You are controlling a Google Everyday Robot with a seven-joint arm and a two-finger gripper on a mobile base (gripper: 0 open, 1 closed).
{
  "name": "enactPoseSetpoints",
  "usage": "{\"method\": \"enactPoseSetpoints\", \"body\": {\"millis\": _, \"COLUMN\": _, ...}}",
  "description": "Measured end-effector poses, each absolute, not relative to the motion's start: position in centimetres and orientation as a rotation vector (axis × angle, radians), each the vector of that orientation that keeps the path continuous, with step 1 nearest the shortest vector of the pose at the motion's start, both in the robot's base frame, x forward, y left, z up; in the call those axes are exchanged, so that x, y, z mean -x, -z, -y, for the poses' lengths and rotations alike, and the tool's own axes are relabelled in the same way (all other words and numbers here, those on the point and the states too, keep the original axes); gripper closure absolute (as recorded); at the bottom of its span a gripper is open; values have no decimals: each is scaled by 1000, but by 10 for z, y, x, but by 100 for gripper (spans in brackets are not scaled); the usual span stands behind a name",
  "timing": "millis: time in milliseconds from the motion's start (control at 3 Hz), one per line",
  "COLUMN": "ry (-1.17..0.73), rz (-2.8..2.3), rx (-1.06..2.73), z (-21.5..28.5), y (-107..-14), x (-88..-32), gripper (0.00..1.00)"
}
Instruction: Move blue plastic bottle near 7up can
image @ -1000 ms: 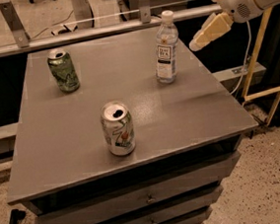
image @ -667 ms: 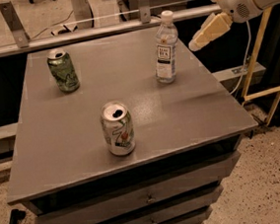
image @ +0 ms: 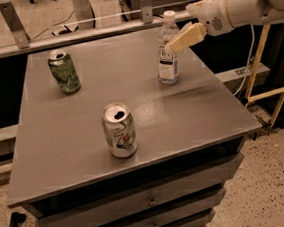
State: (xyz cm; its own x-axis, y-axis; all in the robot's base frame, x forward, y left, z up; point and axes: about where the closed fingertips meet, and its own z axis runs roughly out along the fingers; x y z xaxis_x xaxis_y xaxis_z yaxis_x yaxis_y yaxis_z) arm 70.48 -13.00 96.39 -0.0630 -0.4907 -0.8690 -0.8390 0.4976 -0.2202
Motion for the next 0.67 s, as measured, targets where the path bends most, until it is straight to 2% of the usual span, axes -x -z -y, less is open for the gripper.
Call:
{"method": "enactPoseSetpoints", "body": {"millis": 333, "ry": -536, "rz": -1690, "rx": 1105, "z": 107, "y": -954, "x": -708, "gripper": 0}}
{"method": "enactPoseSetpoints", "body": {"millis": 667, "ry": -547, "rz": -1687, "rx": 1108, "z": 102, "y": -953, "x": -709, "gripper": 23}}
